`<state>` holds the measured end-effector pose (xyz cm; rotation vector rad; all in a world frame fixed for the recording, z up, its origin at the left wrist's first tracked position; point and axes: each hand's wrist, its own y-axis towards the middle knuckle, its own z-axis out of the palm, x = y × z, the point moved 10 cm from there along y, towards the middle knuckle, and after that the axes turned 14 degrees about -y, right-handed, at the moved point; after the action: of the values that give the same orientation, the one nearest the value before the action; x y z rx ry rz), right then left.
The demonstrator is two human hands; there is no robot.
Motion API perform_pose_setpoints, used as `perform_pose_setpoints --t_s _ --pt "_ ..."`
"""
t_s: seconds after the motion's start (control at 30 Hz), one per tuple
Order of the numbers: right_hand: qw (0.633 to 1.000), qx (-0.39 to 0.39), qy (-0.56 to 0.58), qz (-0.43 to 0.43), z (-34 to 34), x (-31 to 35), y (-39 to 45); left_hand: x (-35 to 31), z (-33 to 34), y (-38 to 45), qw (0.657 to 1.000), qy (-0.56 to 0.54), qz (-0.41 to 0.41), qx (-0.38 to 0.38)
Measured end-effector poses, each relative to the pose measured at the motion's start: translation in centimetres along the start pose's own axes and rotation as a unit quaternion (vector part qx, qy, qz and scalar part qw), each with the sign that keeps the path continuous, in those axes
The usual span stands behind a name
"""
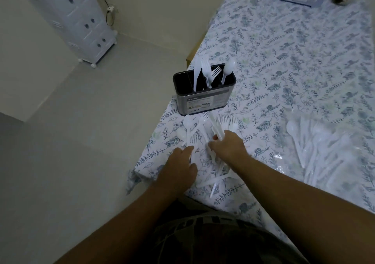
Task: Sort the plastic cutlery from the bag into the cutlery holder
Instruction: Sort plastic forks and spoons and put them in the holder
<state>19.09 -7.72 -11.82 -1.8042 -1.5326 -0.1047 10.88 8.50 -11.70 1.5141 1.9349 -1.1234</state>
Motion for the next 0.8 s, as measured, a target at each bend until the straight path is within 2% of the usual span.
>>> perform_pose_setpoints --t_s 0.17,0.33,0.5,0.6,0.8 --pt "0.993 -0.037 -0.11 -0.027 0.3 1.4 1.5 -0.2 -0.5 0.3 0.999 -0.012 0.029 -0.014" --pt "0.98 -0.054 -0.191 -0.014 0.3 1.5 2.0 0.7 -0.5 0.5 0.999 -0.031 0.018 -0.004" --pt "0.986 0.015 -0.159 0.044 0.9 0.0 2.0 0.1 -0.3 0.9 0.999 -0.03 0.024 0.012" --pt "0.983 0.046 -0.169 0.048 1.4 -0.5 1.6 -0.5 0.2 1.1 0.999 -0.017 0.031 0.038" --pt "0.98 0.0 -0.201 0.004 1.4 -0.5 0.7 -1.0 1.4 1.2 0.998 0.014 0.029 0.055"
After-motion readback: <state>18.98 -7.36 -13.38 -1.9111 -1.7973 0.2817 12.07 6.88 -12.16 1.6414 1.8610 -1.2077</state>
